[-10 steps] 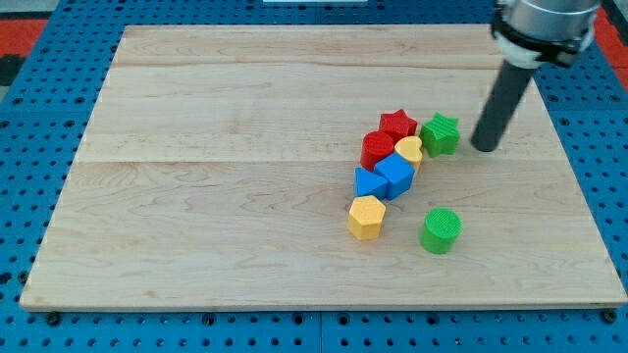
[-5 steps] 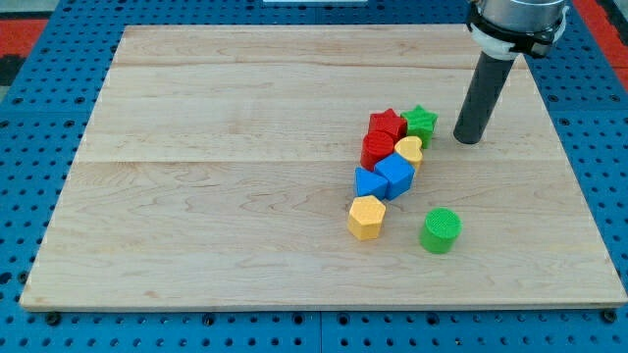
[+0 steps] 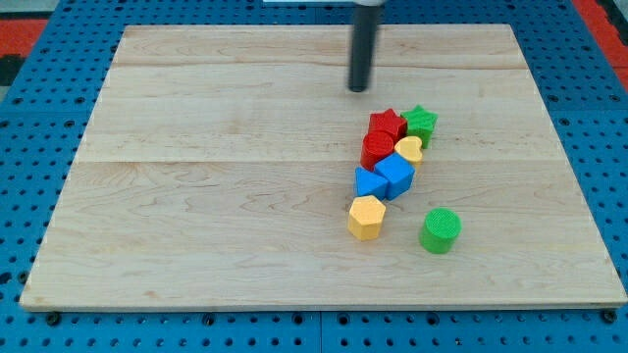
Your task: Slide the yellow hexagon right a bit
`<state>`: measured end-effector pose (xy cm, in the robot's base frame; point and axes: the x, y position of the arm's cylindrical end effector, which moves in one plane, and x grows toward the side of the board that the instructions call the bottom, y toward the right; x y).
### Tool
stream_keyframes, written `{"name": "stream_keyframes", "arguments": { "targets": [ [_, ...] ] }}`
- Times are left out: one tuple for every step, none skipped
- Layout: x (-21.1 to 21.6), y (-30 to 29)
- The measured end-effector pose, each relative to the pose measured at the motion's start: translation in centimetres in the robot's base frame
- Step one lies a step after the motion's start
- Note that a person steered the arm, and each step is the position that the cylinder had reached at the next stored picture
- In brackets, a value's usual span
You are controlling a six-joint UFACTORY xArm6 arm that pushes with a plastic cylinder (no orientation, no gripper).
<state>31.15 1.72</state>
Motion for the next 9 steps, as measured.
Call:
{"name": "stream_keyframes", "arguments": {
  "targets": [
    [3.2,-9.3],
    [12.9,-15.8],
    [23.8,-20.4],
    [29.6,-17.4],
    [26.2,-13.5],
    [24.2,-9.6],
    [22.0,-9.6],
    [20.0,-9.6],
    [20.0,-9.4]
  ]
}}
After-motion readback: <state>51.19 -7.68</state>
